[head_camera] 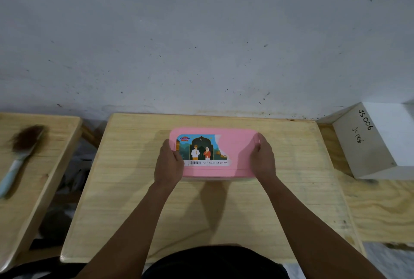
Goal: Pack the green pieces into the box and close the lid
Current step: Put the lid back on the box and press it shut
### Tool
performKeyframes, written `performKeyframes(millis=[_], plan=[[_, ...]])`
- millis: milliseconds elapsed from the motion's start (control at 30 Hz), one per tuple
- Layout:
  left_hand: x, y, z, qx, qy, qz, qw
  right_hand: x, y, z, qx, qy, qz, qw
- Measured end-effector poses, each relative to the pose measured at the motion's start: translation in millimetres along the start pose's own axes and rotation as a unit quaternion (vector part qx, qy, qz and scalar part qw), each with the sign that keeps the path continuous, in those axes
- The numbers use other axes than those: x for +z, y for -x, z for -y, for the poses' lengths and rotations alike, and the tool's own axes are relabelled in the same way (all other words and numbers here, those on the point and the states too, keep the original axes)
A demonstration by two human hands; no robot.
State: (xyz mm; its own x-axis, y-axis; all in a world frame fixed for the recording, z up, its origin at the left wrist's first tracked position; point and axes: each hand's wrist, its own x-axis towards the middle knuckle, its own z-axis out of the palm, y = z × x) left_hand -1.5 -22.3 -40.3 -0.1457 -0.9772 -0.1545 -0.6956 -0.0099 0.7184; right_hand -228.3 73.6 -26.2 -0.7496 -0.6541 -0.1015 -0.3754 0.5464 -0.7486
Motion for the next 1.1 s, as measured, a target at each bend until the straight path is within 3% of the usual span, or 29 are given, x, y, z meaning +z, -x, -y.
performKeyframes(millis=[400, 500, 633, 867, 1100], plan=[[5.5, 14.7, 10.9, 0.028, -0.047, 0.0, 0.999, -3.8, 12.3, -18.3, -0.057, 0.024, 0.011, 0.998], [5.0, 11.4, 9.0, 0.056, -0.103, -0.005, 0.993, -1.4, 8.3, -22.9, -0.049, 0.121, 0.034, 0.991], [6.3, -0.4, 6.9, 0.091, -0.158, 0.0, 0.983, -3.8, 1.7, -20.2, -0.11, 0.199, 0.055, 0.972], [9.6, -7.8, 5.7, 0.143, -0.224, 0.008, 0.964, 16.3, -1.7, -20.5, -0.129, 0.197, 0.08, 0.969], [12.3, -11.2, 12.2, 0.149, -0.194, 0.016, 0.97, 22.1, 1.4, -24.2, -0.129, 0.207, 0.042, 0.969]])
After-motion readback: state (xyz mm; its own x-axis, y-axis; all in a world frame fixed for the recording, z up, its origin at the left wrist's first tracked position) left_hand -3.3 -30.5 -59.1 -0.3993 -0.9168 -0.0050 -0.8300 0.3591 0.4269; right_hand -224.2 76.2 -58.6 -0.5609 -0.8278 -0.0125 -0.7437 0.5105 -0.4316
